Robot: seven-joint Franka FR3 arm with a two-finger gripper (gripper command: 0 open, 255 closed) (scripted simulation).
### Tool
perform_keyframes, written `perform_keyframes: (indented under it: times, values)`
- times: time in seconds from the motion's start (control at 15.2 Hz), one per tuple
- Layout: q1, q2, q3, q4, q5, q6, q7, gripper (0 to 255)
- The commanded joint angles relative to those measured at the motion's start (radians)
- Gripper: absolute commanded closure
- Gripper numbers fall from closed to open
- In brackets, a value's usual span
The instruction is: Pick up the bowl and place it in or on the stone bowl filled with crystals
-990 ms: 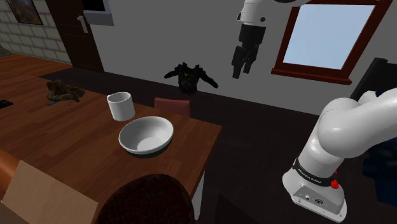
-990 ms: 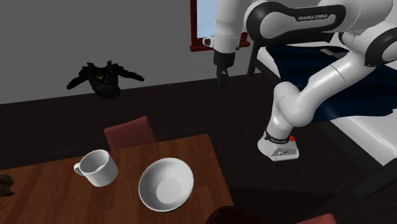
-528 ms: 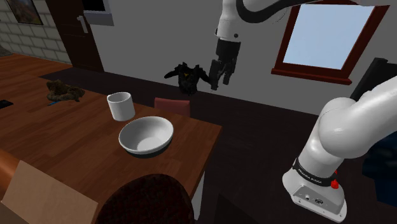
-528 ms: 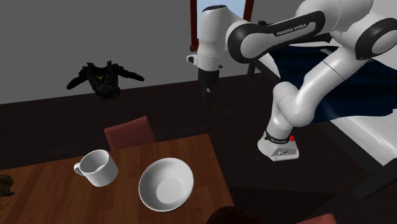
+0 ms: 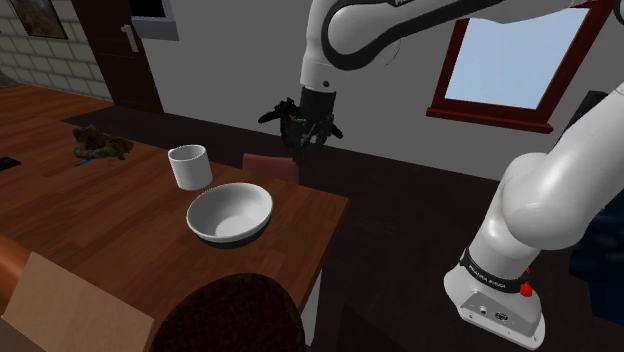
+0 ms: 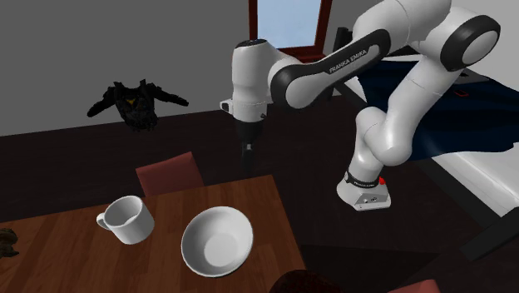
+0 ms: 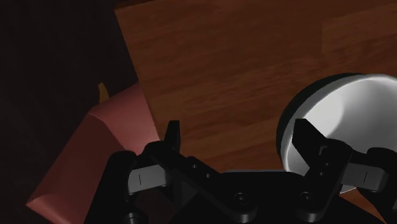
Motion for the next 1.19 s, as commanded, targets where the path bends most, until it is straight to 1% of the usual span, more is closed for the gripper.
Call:
perform_keyframes:
  times: [0.0, 0.33, 0.59, 1.12]
  values:
    - [0.012, 0.067, 0.019, 0.031, 0.011, 0.043, 0.011, 0]
    - [0.038, 0.240, 0.057, 0.130, 0.022, 0.130, 0.034, 0]
    - [0.058, 0.366, 0.080, 0.218, 0.016, 0.179, 0.054, 0]
    - [0.072, 0.427, 0.089, 0.187, 0.012, 0.273, 0.058, 0]
